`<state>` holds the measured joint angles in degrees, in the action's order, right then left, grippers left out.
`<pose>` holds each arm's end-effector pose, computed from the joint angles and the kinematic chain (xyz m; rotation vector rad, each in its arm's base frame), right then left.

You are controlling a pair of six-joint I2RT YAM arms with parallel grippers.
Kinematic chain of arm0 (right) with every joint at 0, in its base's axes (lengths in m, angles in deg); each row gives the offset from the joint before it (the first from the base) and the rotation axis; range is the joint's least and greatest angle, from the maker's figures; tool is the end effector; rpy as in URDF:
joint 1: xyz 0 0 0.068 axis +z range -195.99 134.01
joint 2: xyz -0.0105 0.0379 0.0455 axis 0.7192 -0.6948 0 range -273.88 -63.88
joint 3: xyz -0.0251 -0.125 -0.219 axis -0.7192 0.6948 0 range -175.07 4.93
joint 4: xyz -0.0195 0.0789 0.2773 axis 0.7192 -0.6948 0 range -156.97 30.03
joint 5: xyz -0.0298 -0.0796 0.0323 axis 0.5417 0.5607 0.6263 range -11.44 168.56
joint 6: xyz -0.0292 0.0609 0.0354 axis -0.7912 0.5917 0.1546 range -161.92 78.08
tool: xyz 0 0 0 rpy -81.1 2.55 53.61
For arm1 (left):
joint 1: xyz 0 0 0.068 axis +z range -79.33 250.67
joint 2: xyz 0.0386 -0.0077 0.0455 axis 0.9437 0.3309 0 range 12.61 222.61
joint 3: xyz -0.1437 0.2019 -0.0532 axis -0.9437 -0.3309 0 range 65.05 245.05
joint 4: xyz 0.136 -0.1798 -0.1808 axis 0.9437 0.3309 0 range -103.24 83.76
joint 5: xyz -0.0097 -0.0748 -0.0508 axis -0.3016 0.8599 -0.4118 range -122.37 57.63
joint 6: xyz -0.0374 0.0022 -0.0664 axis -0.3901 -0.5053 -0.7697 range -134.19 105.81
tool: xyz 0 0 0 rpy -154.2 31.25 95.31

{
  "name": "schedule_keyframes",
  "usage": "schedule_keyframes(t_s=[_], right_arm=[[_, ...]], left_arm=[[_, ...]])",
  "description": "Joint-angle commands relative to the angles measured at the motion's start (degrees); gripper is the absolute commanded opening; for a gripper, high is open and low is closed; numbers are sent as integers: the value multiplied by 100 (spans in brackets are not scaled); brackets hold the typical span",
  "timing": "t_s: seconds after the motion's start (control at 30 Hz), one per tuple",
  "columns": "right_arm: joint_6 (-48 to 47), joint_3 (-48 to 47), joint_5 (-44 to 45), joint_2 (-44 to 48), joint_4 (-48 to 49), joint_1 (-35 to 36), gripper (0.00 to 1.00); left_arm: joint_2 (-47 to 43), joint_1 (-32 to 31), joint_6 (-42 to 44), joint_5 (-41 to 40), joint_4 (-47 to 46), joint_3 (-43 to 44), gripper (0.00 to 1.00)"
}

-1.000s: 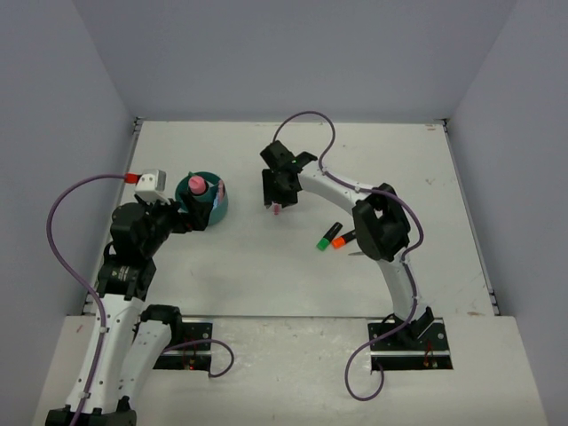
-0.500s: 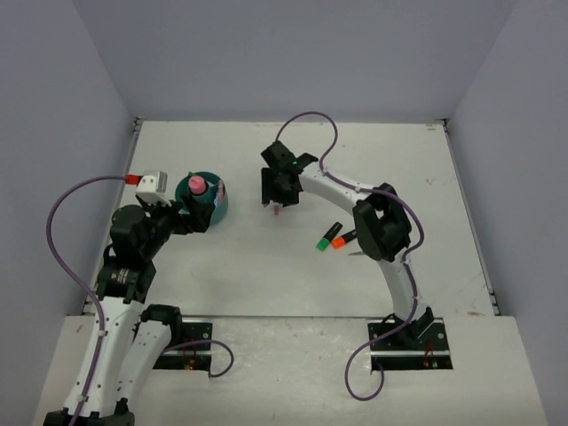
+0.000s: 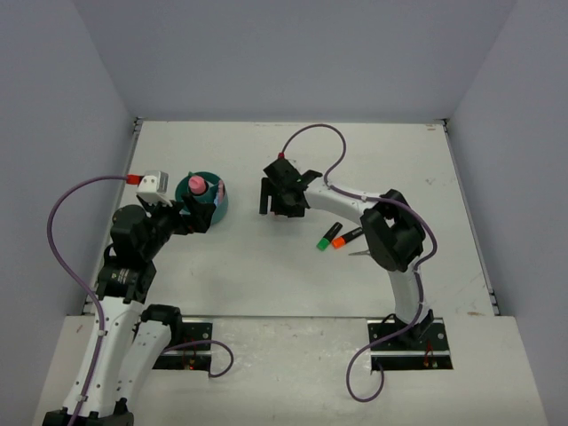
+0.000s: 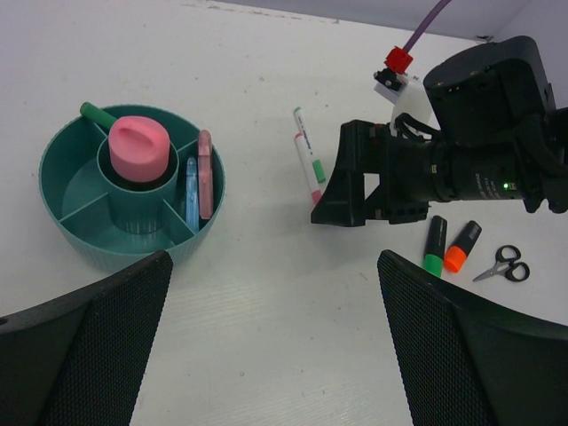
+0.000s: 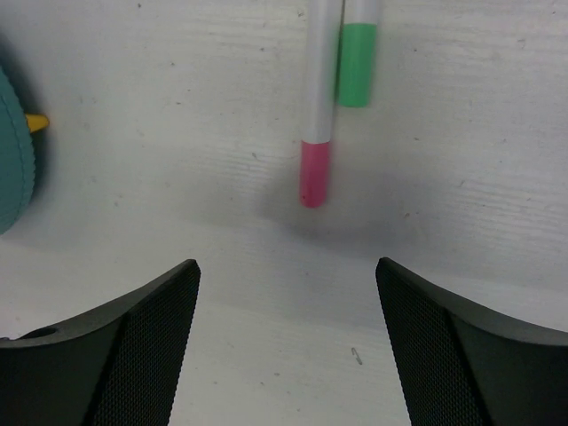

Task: Sort the stationery into containers
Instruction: Pick up the pen from the center of the board.

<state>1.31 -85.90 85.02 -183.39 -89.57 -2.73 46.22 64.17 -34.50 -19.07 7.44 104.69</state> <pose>0.3561 0.3251 0.1293 0.0415 2.6342 0.4045 0.2126 -0.0392 0.3024 -0.0569 1.8525 -0.5399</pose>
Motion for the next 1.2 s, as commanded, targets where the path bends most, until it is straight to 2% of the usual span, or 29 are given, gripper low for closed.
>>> schedule_keyframes(t_s=[0.0,0.23,0.57,0.8,1.17], right_arm=[[342,244,176,294,149,124,84],[414,180,161,6,140,139,85],[735,9,17,-133,108,148,81],[695,176,97,-191,500,160,86],[573,-81,-290,-370,258,-17,88]], left_arm=[[18,-37,151,96,-177,-7,100],[14,-44,143,120,-179,0,100],[-26,-75,142,129,-179,-9,100],[-51,-128,133,81,-158,-21,100],[-12,-141,133,102,-153,-17,100]])
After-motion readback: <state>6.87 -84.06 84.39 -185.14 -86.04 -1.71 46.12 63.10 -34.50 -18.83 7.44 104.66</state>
